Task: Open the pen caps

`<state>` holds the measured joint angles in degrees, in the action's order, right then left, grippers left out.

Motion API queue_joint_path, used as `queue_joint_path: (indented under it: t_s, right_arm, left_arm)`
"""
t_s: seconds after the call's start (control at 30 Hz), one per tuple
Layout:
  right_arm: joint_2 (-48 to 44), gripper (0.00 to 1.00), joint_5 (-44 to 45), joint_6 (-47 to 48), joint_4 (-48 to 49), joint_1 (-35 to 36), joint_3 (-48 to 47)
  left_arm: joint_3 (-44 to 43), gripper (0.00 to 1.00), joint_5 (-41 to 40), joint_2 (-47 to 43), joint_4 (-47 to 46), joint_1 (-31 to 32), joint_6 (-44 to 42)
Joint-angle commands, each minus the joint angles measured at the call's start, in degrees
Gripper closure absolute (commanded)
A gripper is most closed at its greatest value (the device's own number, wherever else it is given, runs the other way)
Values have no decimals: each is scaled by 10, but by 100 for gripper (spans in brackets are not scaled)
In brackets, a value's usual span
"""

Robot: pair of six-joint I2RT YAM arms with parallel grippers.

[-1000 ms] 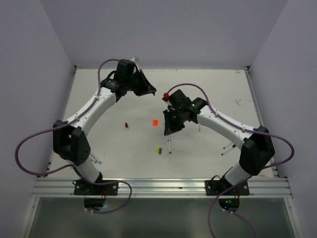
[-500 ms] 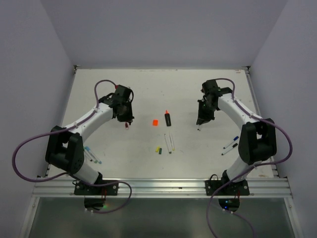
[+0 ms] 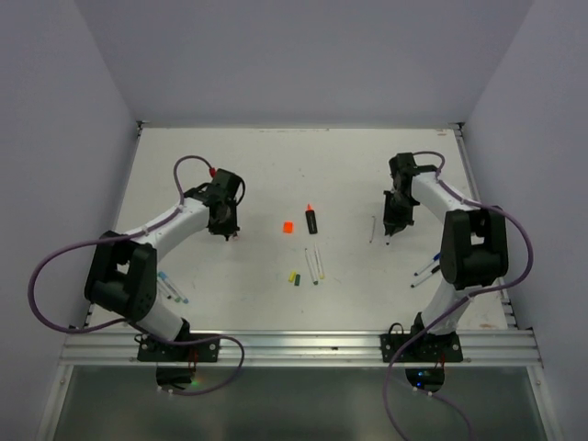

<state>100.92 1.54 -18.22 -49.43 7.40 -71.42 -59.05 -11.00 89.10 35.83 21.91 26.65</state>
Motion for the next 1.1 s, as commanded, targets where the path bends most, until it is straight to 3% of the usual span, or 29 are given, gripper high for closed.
queue_joint_path:
  t_s: [0.0, 0.27, 0.47, 0.5, 0.67, 0.87, 1.07]
  right_arm:
    - [16, 100, 10, 9, 28, 2, 2]
    - [51, 96, -13, 4, 63, 2, -3]
    - [66, 78, -26, -4, 61, 2, -14]
    - [67, 71, -29, -9, 61, 2, -14]
    - [56, 56, -48, -21, 53, 2, -15]
    - [-18, 49, -30, -50, -19, 1, -32]
    - [-120, 46, 10, -77, -117, -54, -22]
  left_arm:
    - [13, 100, -36, 10, -38, -11, -16]
    - [38, 100, -23, 41, -91, -30, -26]
    - [32, 100, -2, 67, -122, -36, -28]
    - [31, 99, 0, 74, -124, -37, -27]
    - [29, 87, 13, 86, -132, -38, -20]
    - [41, 60, 19, 88, -146, -43, -6]
    - [47, 48, 37, 85, -154, -45, 1]
